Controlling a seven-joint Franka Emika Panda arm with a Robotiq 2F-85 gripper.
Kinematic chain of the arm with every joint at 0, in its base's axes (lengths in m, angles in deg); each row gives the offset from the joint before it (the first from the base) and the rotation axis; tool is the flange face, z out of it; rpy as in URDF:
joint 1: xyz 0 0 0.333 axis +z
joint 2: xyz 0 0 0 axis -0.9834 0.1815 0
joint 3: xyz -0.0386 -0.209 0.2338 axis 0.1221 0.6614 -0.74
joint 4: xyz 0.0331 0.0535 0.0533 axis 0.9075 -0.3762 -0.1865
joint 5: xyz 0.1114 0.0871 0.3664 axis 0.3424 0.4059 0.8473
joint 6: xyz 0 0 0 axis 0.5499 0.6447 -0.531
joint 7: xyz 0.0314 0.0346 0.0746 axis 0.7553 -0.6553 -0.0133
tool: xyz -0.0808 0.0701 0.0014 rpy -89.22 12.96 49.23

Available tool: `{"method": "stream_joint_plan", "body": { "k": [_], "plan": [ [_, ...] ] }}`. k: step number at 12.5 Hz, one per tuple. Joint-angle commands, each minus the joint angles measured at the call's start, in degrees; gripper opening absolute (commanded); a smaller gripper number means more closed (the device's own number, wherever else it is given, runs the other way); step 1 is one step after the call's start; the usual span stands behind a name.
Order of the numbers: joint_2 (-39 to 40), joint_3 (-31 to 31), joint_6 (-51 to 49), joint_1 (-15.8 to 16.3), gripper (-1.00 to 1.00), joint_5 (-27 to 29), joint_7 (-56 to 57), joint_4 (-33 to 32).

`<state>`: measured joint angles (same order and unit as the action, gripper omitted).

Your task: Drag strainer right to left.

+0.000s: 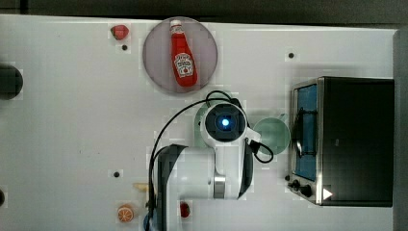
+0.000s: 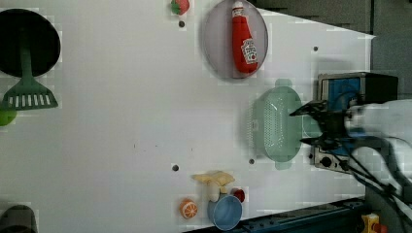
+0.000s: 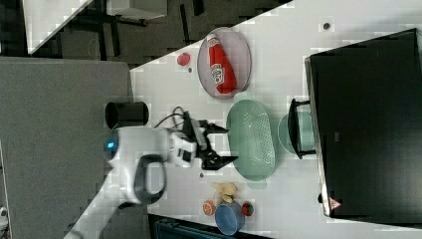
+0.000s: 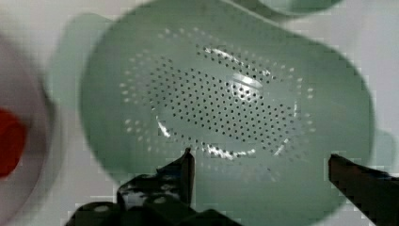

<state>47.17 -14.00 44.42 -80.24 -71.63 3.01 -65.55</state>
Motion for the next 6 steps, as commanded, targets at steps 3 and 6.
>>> {"method": "stream_joint_plan", "body": {
  "k": [3, 6],
  "plan": [
    [8.15, -0.89, 14.26, 0.46, 1.00, -0.09, -15.35, 0.09],
    [13.30, -1.89, 18.87, 1.48, 1.00, -0.06, -17.65, 0.01]
  ]
}}
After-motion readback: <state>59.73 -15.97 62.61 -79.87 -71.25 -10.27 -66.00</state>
